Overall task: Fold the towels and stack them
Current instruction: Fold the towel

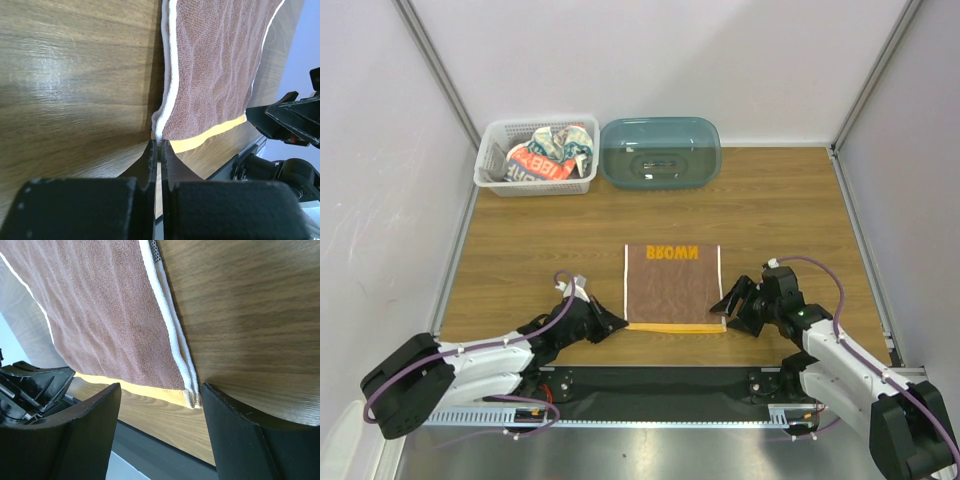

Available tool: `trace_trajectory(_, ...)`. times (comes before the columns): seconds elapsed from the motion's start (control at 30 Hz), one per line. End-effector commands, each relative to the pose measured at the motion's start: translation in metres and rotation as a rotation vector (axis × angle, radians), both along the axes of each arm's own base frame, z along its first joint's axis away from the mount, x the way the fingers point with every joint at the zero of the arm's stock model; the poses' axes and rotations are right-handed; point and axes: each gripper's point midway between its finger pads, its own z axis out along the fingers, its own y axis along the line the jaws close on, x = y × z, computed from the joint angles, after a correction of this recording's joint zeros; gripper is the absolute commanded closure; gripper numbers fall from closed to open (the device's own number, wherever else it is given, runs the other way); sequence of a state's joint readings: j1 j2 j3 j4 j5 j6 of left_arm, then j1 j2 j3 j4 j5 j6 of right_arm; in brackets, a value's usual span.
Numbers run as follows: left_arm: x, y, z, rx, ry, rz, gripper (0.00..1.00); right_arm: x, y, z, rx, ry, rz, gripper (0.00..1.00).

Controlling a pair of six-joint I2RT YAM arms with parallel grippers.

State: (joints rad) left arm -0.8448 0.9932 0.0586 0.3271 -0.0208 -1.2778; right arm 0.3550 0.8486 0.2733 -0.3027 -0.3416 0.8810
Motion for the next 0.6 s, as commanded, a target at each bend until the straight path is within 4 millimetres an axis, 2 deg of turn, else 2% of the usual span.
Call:
trace_trajectory(0.0,0.003,-0.003,0.008,-0.009,-0.057,-0.023,0.99,-0.010,-0.004,-0.014,-0.018,0.048,-0.029,0.29)
trace_trajectory(0.37,0.007,-0.003,0.020,0.009,-0.110,-0.037,1.00,-0.025,-0.009,-0.026,-0.048,0.107,-0.052,0.32)
trace_trajectory(0.57,0.008,-0.002,0.022,0.019,-0.118,-0.039,1.00,-0.041,-0.013,-0.030,-0.099,0.196,-0.031,0.32)
